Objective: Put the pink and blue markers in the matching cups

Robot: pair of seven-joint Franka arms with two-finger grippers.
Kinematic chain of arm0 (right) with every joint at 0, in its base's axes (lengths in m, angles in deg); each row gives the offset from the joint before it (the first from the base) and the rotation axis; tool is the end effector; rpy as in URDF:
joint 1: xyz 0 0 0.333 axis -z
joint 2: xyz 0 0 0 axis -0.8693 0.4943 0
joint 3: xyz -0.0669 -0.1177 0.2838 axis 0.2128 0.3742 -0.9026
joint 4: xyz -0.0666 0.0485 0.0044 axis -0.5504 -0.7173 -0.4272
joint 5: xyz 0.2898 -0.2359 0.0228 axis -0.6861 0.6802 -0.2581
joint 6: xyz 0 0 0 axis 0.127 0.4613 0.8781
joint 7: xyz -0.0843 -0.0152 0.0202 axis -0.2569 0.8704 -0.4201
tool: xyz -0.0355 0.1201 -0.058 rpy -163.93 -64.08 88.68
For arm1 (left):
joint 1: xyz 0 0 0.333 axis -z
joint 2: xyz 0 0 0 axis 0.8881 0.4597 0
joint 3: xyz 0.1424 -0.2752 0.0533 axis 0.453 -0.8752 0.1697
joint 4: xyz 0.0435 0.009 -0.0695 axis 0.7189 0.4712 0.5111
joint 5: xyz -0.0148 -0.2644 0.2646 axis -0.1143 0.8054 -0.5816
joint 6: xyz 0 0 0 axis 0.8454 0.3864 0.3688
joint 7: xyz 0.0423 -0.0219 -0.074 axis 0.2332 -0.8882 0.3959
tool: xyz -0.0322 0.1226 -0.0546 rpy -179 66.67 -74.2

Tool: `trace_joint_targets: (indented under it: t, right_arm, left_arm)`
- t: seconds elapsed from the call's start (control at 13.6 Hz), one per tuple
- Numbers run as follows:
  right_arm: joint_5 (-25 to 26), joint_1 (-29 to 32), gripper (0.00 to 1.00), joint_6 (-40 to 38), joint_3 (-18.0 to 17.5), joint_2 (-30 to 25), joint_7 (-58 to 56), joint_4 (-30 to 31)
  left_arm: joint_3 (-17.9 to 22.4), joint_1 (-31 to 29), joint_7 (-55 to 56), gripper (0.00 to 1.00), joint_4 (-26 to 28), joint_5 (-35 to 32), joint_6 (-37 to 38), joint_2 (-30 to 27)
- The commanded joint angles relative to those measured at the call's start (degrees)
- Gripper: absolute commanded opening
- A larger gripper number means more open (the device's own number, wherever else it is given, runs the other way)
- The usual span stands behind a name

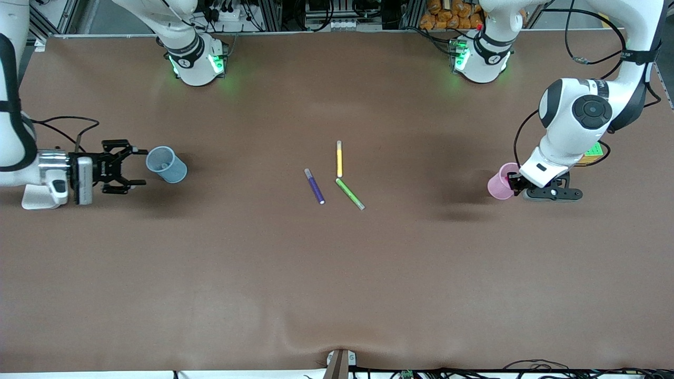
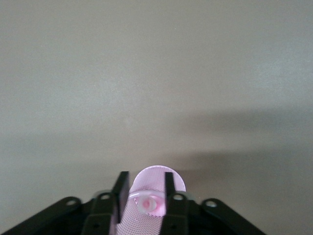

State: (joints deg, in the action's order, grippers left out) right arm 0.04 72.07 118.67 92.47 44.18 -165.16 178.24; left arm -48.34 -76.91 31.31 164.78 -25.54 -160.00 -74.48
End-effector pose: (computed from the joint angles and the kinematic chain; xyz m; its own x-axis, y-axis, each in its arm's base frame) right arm 0.5225 -0.1065 0.3104 0.7317 0.5677 0.3773 0.6442 -0.3951 -0.6549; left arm 0.5182 -0.0254 0.2907 0.9856 -0.1008 0.1356 -0.0865 -0.9905 -0.1072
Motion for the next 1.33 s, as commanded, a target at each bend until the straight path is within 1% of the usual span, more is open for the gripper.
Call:
trace_joint_targets:
  t: [0.0,0.15,0.22,0.29,0.37,0.52,0.59,0.66,0.74,0.81,0.88,0.96,1.03,1.11,1.18,1.25]
  right_arm:
    - [3.9,-0.1,1.0,-4.3,-0.8,-0.1,19.3,-10.8]
    - [8.8,-1.5,1.0,-8.6,-1.0,-0.1,35.5,-20.4]
    - [10.4,-2.0,1.0,-10.2,-1.0,-0.1,40.4,-24.3]
    - [12.4,-2.9,1.0,-10.7,-1.0,-0.2,43.2,-27.2]
    - [15.4,-4.7,1.0,-11.2,-1.0,-0.5,46.2,-29.8]
    - [20.9,-9.3,1.0,-14.1,-1.0,-0.6,60.8,-33.9]
    - [24.1,-12.2,1.0,-15.2,-1.1,-0.8,67.2,-35.2]
    - [28.1,-16.1,1.0,-14.4,-0.8,-1.3,71.5,-35.6]
    - [31.0,-17.6,1.0,-13.9,-0.6,-1.7,74.9,-35.8]
    - [31.4,-17.1,1.0,-13.5,-0.4,-1.5,75.1,-38.3]
    - [32.6,-16.5,1.0,-14.1,-0.3,-1.5,75.2,-42.6]
    - [35.4,-15.7,1.0,-15.5,-0.4,-1.3,74.9,-44.0]
    - [36.3,-15.4,1.0,-17.5,-0.4,-1.5,74.5,-44.2]
    - [35.8,-13.6,1.0,-18.2,-0.5,-2.0,72.0,-44.2]
    - [35.7,-12.3,1.0,-19.7,-1.0,-2.9,67.3,-44.1]
    - [35.6,-12.2,1.0,-19.3,-1.0,-3.8,62.1,-43.7]
  left_arm:
    - [-0.2,0.1,0.5,1.0,-0.3,-0.1,-0.6,-0.5]
    - [-0.2,0.2,0.2,1.0,-2.4,-0.1,0.5,-0.5]
    - [-0.2,0.2,0.0,1.0,-4.1,-0.1,2.8,-0.5]
    - [-0.3,0.3,-0.1,1.0,-6.5,-0.1,6.8,-0.5]
    - [-1.0,0.2,-0.1,1.0,-9.2,0.0,10.9,-0.4]
    - [-2.0,0.1,-0.2,1.0,-13.7,0.3,17.2,-0.3]
    - [-2.0,0.2,-0.2,1.0,-15.6,2.0,20.0,-0.3]
    - [-2.0,0.2,-0.2,1.0,-17.4,3.8,22.4,-0.3]
    - [-2.0,0.2,-0.2,1.0,-19.0,4.3,24.7,-0.3]
    - [-2.0,0.1,-0.2,1.0,-20.5,4.3,26.8,-0.4]
    - [-2.0,0.1,-0.2,1.0,-22.3,4.4,29.4,-0.4]
    - [-2.0,0.1,-0.2,1.0,-24.2,4.4,32.1,-0.4]
    - [-2.1,0.1,-0.2,1.0,-26.1,4.5,34.5,-0.6]
    - [-2.1,0.2,-0.2,1.0,-28.0,4.5,37.5,-0.7]
    - [-2.2,0.2,-0.2,1.0,-30.2,4.6,40.6,-0.8]
    - [-2.3,0.1,-0.2,1.0,-32.8,4.7,43.7,-0.8]
